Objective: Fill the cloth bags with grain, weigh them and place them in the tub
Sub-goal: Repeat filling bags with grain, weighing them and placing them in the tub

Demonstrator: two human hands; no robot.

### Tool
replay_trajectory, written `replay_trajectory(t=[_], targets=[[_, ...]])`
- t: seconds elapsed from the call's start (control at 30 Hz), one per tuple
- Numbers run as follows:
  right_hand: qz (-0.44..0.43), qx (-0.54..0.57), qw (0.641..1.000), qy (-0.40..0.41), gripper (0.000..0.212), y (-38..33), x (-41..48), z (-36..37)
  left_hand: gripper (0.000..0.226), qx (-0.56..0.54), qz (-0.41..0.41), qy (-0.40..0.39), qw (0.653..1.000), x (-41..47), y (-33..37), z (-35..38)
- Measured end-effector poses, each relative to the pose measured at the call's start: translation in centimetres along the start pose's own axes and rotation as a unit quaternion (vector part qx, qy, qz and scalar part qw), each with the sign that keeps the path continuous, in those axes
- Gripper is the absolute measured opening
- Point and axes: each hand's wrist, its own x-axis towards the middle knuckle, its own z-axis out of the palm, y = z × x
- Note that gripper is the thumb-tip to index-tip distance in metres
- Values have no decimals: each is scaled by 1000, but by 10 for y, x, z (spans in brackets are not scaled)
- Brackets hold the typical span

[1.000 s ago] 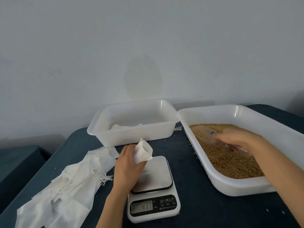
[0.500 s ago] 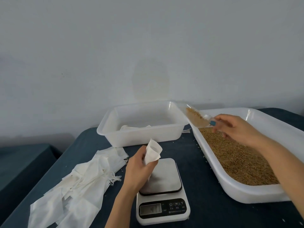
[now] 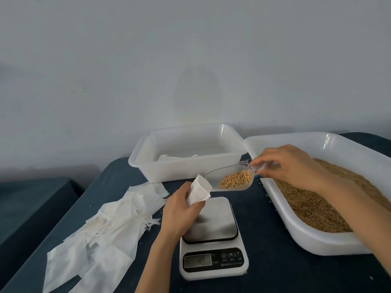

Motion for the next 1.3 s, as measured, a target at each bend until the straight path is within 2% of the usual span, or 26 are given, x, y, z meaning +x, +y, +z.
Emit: replay_trajectory(t=[0.1, 0.23, 0.4, 0.77, 0.97, 1.3], targets=[[-28, -48, 998, -1, 42, -3, 4, -2, 26, 41, 23, -11, 999, 0, 2, 1], [-73, -138, 988, 0, 46, -11, 9, -5, 33, 105, 51, -25, 993, -1, 4, 4], [-112, -188, 976, 13, 51, -23, 15, -8, 27, 102, 63, -34, 992, -2, 6, 7], [-114, -194, 974, 19, 47, -26, 16, -11, 22, 130, 75, -46, 988, 0, 5, 9], [-121, -245, 961, 33, 34, -38, 22, -12, 22, 96, 77, -46, 991, 0, 3, 8], [-155, -277, 945, 76, 25, -47, 32, -16, 27, 53, 56, -29, 997, -1, 5, 9]])
